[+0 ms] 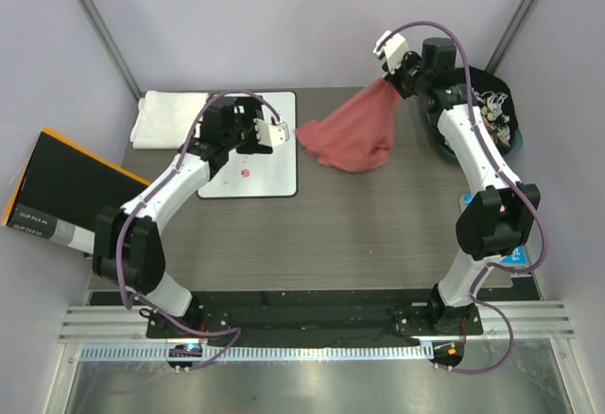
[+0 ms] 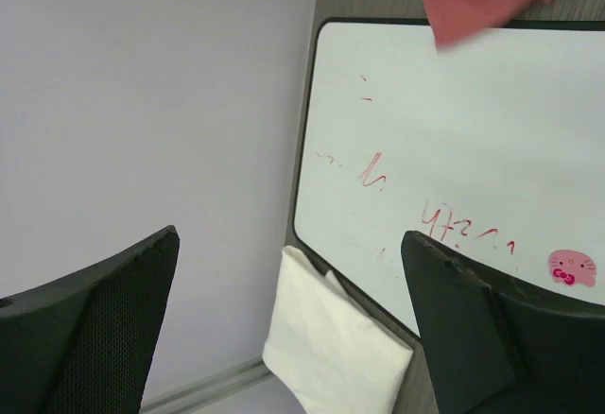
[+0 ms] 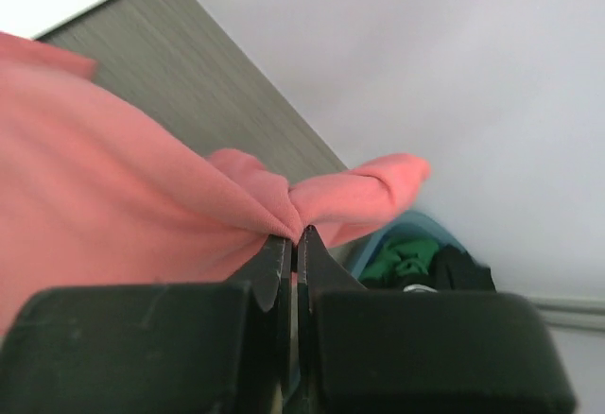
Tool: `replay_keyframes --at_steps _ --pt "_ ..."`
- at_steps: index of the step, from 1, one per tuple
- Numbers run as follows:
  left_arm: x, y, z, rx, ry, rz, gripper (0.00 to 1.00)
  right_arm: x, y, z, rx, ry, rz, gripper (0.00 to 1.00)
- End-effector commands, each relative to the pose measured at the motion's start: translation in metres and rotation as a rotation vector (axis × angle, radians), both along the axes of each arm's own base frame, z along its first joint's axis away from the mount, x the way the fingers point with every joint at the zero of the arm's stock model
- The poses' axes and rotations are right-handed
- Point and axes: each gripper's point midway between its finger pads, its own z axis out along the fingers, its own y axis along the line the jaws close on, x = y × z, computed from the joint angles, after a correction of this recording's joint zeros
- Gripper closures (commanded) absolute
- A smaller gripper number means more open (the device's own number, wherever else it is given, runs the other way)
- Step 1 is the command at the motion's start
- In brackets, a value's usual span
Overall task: Fold and stack the t-shirts
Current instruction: Flatten out the tshirt
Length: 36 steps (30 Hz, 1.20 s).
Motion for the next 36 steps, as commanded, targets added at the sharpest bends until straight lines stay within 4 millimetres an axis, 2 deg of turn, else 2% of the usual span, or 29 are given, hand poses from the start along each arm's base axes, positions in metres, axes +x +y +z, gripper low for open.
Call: replay_keyframes --at_steps 1,4,7,9,10,11,12,13,15,16,18,20,21,23,24,25,26,27,28,30,32,33,34,35,36 --pt "0.016 -0.007 0.017 -0.105 -0.034 0.025 0.0 -0.004 -0.016 0.048 -0.048 -0.112 -0.037 0.99" --pt "0.006 -0.021 -0.002 -0.115 0.017 -0.044 0.0 -0.006 -0.012 0.066 -0.049 -0.141 -0.037 0.99" --pt "-0.008 -0.043 -0.021 -0.106 0.057 -0.12 0.0 -0.007 -0.004 0.095 -0.05 -0.212 -0.046 0.99" --pt "-0.015 -0.06 -0.028 -0.117 0.079 -0.159 0.0 -0.01 -0.004 0.126 0.025 -0.301 -0.078 0.99" --pt "-0.016 -0.067 -0.035 -0.118 0.097 -0.17 0.0 -0.009 -0.003 0.156 0.07 -0.411 -0.089 0.99" --pt "-0.019 -0.074 -0.039 -0.126 0.116 -0.175 0.0 -0.017 0.0 0.175 0.13 -0.46 -0.086 0.99" --pt "-0.018 -0.078 -0.037 -0.134 0.101 -0.178 0.0 -0.024 0.004 0.205 0.198 -0.549 -0.061 0.99" --pt "-0.016 -0.08 -0.039 -0.14 0.101 -0.177 0.0 -0.032 0.008 0.223 0.249 -0.594 -0.04 0.99" --pt "-0.015 -0.082 -0.039 -0.159 0.104 -0.166 0.0 -0.056 0.02 0.27 0.392 -0.695 0.044 0.99" --pt "-0.014 -0.082 -0.038 -0.164 0.099 -0.162 0.0 -0.062 0.024 0.282 0.415 -0.725 0.06 0.99" --pt "-0.013 -0.079 -0.037 -0.166 0.088 -0.142 0.0 -0.078 0.025 0.32 0.448 -0.848 0.033 0.99" --pt "-0.011 -0.076 -0.034 -0.174 0.054 -0.129 0.0 -0.086 0.02 0.341 0.444 -0.938 -0.018 0.99" --pt "-0.012 -0.074 -0.037 -0.169 0.05 -0.12 0.0 -0.089 0.014 0.35 0.351 -1.024 -0.114 0.99" --pt "-0.011 -0.072 -0.033 -0.172 0.032 -0.11 0.0 -0.077 0.005 0.343 0.202 -1.071 -0.266 0.99" --pt "-0.012 -0.071 -0.037 -0.17 0.041 -0.107 0.0 -0.065 -0.013 0.331 0.11 -1.037 -0.392 0.99" --pt "-0.012 -0.071 -0.037 -0.172 0.043 -0.107 0.0 -0.042 -0.023 0.314 -0.007 -0.992 -0.461 0.99" --pt "-0.013 -0.072 -0.039 -0.174 0.049 -0.108 0.0 -0.028 -0.038 0.299 -0.055 -0.933 -0.513 0.99" --pt "-0.014 -0.073 -0.042 -0.173 0.055 -0.116 0.0 -0.005 -0.056 0.258 -0.164 -0.773 -0.539 0.99" --pt "-0.015 -0.074 -0.043 -0.173 0.057 -0.122 0.0 0.011 -0.065 0.225 -0.272 -0.686 -0.566 0.99" --pt "-0.014 -0.076 -0.046 -0.175 0.064 -0.133 0.0 0.024 -0.072 0.175 -0.423 -0.53 -0.566 0.99" --pt "-0.012 -0.077 -0.045 -0.177 0.062 -0.131 0.0 0.014 -0.054 0.172 -0.228 -0.472 -0.455 0.99" --pt "-0.01 -0.078 -0.042 -0.182 0.058 -0.13 0.0 0.007 -0.038 0.186 -0.098 -0.49 -0.36 0.99" --pt "-0.009 -0.078 -0.041 -0.183 0.057 -0.125 0.0 -0.01 -0.016 0.207 0.013 -0.528 -0.234 0.99" --pt "-0.009 -0.078 -0.039 -0.187 0.054 -0.123 0.0 -0.016 -0.006 0.216 0.025 -0.569 -0.212 0.99" --pt "-0.008 -0.078 -0.037 -0.187 0.053 -0.122 0.0 -0.024 -0.003 0.25 0.067 -0.698 -0.229 0.99"
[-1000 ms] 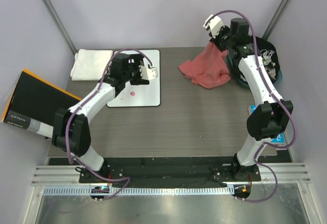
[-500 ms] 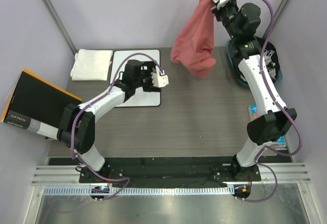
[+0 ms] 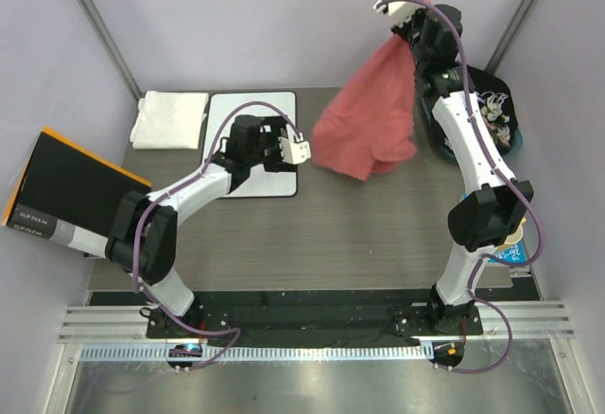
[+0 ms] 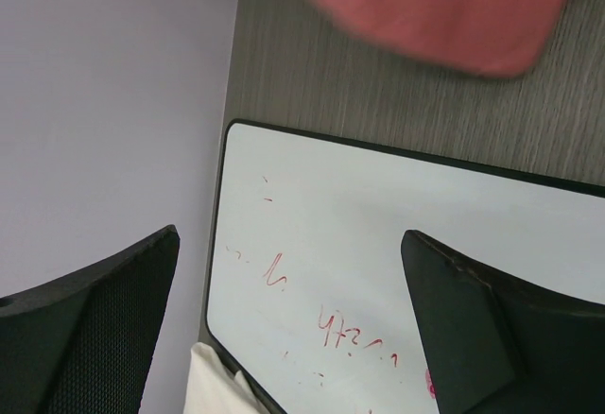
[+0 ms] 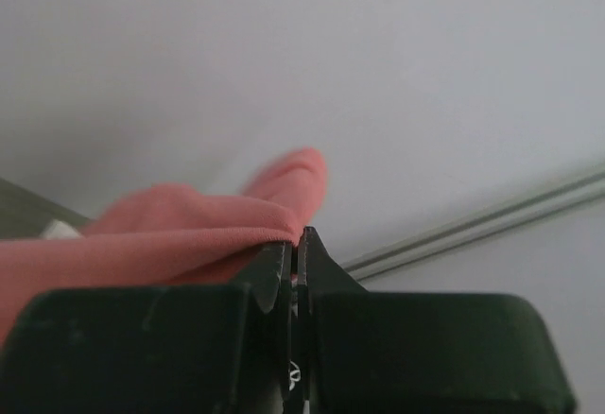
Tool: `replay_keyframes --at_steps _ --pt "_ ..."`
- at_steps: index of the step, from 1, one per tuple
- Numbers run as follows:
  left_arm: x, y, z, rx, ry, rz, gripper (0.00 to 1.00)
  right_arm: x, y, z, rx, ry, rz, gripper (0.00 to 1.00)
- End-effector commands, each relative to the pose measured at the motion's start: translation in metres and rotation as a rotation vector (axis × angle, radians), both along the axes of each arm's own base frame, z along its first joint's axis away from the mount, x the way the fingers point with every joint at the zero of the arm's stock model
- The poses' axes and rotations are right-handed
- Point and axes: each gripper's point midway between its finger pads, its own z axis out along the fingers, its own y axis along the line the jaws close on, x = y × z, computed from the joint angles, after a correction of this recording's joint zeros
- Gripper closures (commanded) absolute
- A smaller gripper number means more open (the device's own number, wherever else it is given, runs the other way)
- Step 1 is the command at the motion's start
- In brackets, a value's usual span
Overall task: Fold and stack the t-shirts
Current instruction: Flatten out the tshirt
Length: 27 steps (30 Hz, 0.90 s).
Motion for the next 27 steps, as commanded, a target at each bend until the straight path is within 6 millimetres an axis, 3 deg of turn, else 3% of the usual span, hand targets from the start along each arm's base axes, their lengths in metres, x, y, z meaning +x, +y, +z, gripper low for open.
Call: replay_keyframes --at_steps 1,2,3,4,5,7,8,9,10,12,13,14,15,16,17,18,21,23,24,25,27 --pt "0.009 -0.005 0.029 -0.061 -0.061 0.004 0.0 -0.059 0.037 0.1 0.174 -0.309 0.169 0.99" --pt "0.009 -0.005 0.028 -0.058 -0.061 0.003 0.0 -0.07 0.033 0.13 0.203 -0.436 0.173 0.99" --pt "0.008 -0.005 0.028 -0.057 -0.062 0.004 0.0 -0.065 0.037 0.128 0.191 -0.409 0.184 0.99" --pt "0.008 -0.004 0.03 -0.059 -0.066 0.006 0.0 -0.086 0.041 0.171 0.171 -0.439 0.235 0.99" --pt "0.007 -0.003 0.031 -0.059 -0.068 0.008 0.0 -0.05 0.075 0.094 0.09 -0.109 0.348 0.99" --pt "0.005 -0.002 0.028 -0.058 -0.062 0.011 0.0 -0.061 0.065 0.128 0.254 -0.191 0.318 0.99" --pt "0.003 -0.001 0.027 -0.058 -0.06 0.013 0.0 -0.069 0.033 0.165 0.347 -0.389 0.194 0.99" --pt "0.003 0.0 0.028 -0.059 -0.064 0.014 0.0 -0.085 0.02 0.182 0.291 -0.486 0.121 0.99" --pt "0.002 0.001 0.029 -0.06 -0.069 0.017 0.0 -0.076 0.021 0.17 0.224 -0.478 0.077 0.99" --pt "0.0 0.002 0.028 -0.063 -0.062 0.023 0.0 -0.055 0.052 0.127 0.143 -0.264 0.151 0.99" --pt "-0.001 0.002 0.028 -0.065 -0.063 0.02 0.0 -0.072 0.064 0.142 0.206 -0.242 0.251 0.99" --pt "-0.002 0.003 0.029 -0.067 -0.065 0.019 0.0 -0.077 0.077 0.124 0.23 -0.143 0.326 0.99" --pt "-0.003 0.003 0.029 -0.069 -0.068 0.017 0.0 -0.109 0.107 0.138 0.272 -0.132 0.538 0.99" --pt "-0.003 0.003 0.029 -0.069 -0.068 0.017 0.0 -0.117 0.121 0.123 0.283 -0.08 0.621 0.99" --pt "-0.004 0.003 0.03 -0.071 -0.07 0.018 0.0 -0.129 0.125 0.143 0.303 -0.163 0.677 0.99" --pt "-0.004 0.003 0.031 -0.071 -0.072 0.016 0.0 -0.14 0.132 0.15 0.335 -0.181 0.733 0.99" --pt "-0.005 0.002 0.034 -0.076 -0.076 0.012 0.0 -0.151 0.128 0.185 0.5 -0.23 0.753 0.99" --pt "-0.006 0.003 0.037 -0.08 -0.08 0.012 0.0 -0.15 0.123 0.188 0.503 -0.255 0.728 0.99" --pt "-0.006 0.003 0.039 -0.081 -0.085 0.013 0.0 -0.139 0.123 0.171 0.49 -0.229 0.699 0.99" --pt "-0.006 0.004 0.039 -0.083 -0.089 0.015 0.0 -0.145 0.119 0.173 0.438 -0.248 0.681 0.99" --pt "-0.007 0.005 0.042 -0.089 -0.097 0.02 0.0 -0.144 0.125 0.155 0.388 -0.176 0.696 0.99"
